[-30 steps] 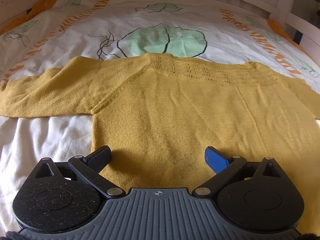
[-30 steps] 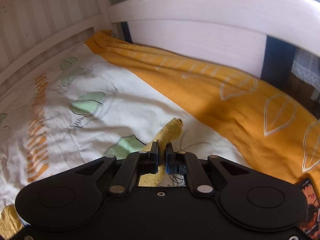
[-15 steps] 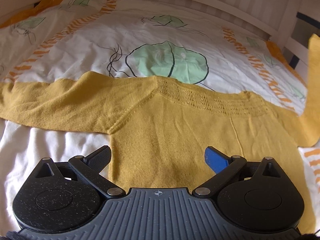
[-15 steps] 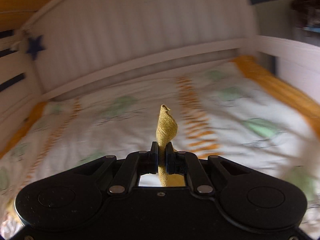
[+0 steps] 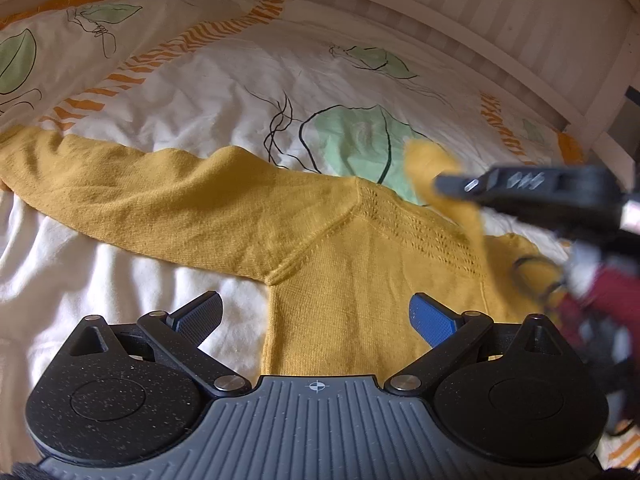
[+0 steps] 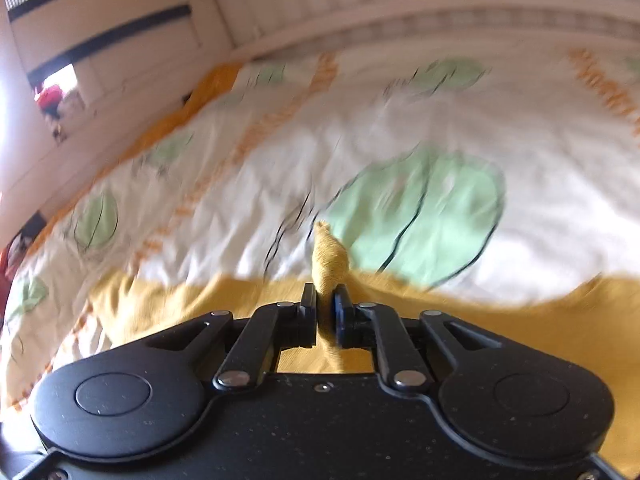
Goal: Fold small clothes
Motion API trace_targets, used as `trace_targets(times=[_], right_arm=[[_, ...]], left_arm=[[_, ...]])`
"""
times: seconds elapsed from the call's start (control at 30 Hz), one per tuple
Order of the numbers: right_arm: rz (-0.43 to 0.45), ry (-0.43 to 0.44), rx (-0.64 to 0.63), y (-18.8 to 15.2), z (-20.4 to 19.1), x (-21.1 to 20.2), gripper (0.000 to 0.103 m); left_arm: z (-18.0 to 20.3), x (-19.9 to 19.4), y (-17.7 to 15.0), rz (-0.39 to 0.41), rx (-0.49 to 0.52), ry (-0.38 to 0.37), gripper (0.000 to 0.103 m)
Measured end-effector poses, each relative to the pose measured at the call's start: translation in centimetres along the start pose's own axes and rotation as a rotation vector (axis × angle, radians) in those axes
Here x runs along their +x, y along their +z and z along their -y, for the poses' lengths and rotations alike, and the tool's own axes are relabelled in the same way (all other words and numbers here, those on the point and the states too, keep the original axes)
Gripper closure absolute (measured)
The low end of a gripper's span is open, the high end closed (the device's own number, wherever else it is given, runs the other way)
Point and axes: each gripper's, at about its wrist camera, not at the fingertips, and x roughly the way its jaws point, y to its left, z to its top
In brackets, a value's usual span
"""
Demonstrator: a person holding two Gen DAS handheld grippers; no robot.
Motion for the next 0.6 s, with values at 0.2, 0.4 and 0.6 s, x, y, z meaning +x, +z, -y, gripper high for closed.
trace_targets(times=[0.2,0.4,0.6], right_arm=[[-0.011,0.069,0.012,-2.8,-0.8,0.6,0.033],[0.017,-0.034,-0.024,-3.9,2.1,-3.0,0.025],[0.005,-0.19,-0.019,-6.4,7.5,-7.6,0.024]], left_arm=[[-0.1,0.2,-0.2,0.002,0.006,0.003,0.002],[0.0,1.0,-0.6,-0.012,0.008,-0.046,0.002],[1.0,2.4,-0.8,-0.024,0.053,-0.079,0.003]])
